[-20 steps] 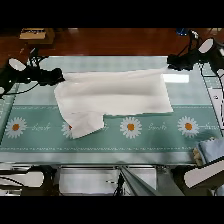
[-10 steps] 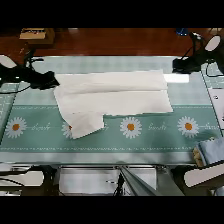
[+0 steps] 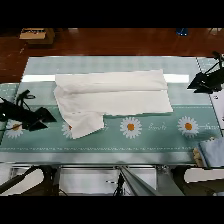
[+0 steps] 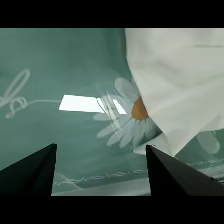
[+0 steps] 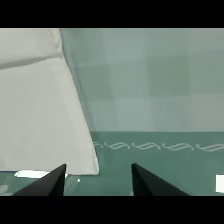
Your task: Fold the shirts.
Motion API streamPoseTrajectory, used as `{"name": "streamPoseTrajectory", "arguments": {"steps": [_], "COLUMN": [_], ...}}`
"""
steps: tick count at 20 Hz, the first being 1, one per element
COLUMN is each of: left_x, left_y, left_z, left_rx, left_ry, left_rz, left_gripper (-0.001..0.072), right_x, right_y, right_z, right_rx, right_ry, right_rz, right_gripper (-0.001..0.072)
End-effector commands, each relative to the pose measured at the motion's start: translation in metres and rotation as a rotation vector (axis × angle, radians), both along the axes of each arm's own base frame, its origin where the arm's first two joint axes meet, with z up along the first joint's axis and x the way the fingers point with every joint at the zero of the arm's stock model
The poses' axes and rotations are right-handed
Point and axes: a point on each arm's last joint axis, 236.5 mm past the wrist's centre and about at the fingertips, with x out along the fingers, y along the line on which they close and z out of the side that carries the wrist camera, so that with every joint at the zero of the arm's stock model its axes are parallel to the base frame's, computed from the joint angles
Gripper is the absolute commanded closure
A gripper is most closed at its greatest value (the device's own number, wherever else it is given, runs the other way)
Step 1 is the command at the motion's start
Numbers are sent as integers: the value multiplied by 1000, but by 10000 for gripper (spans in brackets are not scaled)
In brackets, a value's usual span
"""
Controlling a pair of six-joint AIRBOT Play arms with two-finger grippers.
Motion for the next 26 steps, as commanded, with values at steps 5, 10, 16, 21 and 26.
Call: {"name": "streamPoseTrajectory", "arguments": {"steps": [5, 10, 16, 21, 26], "left_x": [31, 44, 40, 40, 48], "left_y": [-60, -81, -91, -91, -81], "left_z": [-27, -54, -62, -38, -8], "left_rx": [-80, -44, -37, -53, -57], "left_ry": [-122, -114, -111, -172, -258], "left_rz": [105, 122, 67, 30, 55], "left_gripper": [53, 245, 675, 675, 675], "right_x": [6, 6, 4, -32, -53], "right_y": [21, 22, 14, 12, 40], "right_z": [10, 11, 23, -19, -70], "right_rx": [142, 145, 85, 146, 233], "right_ry": [-57, -60, -97, 29, 90], "right_rz": [-16, -16, 6, -47, -121], "right_gripper": [213, 215, 214, 214, 214]}}
